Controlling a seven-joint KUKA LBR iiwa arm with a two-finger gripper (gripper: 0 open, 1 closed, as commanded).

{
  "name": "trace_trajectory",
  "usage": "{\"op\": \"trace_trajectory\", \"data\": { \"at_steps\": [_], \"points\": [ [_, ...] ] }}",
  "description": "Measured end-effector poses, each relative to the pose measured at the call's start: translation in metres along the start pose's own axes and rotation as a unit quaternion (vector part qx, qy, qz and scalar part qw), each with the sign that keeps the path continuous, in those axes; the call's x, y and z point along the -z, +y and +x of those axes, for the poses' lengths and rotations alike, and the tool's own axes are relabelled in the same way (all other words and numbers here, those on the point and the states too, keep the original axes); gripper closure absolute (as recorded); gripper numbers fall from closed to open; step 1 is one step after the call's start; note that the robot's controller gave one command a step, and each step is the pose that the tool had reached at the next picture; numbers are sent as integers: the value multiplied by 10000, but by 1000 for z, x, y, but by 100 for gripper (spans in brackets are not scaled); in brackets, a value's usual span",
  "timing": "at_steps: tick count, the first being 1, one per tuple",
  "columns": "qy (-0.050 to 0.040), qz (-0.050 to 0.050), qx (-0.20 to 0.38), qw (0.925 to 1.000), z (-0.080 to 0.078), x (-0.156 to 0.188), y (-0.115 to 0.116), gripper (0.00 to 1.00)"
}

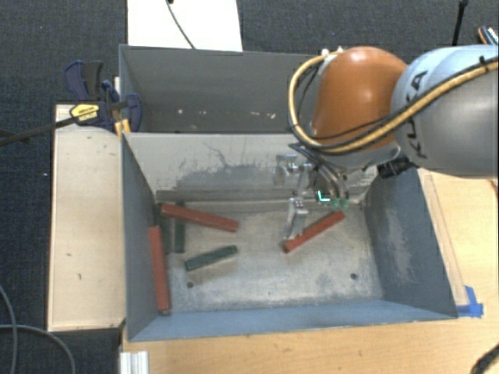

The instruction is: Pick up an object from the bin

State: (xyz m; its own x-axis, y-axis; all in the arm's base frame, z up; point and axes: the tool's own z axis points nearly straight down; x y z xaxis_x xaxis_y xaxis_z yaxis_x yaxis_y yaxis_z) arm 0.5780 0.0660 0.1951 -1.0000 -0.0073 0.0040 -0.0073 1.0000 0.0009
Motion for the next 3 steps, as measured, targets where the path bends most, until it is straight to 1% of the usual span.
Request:
{"op": "trace_trajectory", "data": {
  "at_steps": [1,2,3],
  "points": [
    [-2,5,1155,9933,6,-127,-54,0],
    [-32,2,1142,9935,5,-124,-53,100],
    [-77,12,1230,9924,-1,12,-52,100]
  ]
}}
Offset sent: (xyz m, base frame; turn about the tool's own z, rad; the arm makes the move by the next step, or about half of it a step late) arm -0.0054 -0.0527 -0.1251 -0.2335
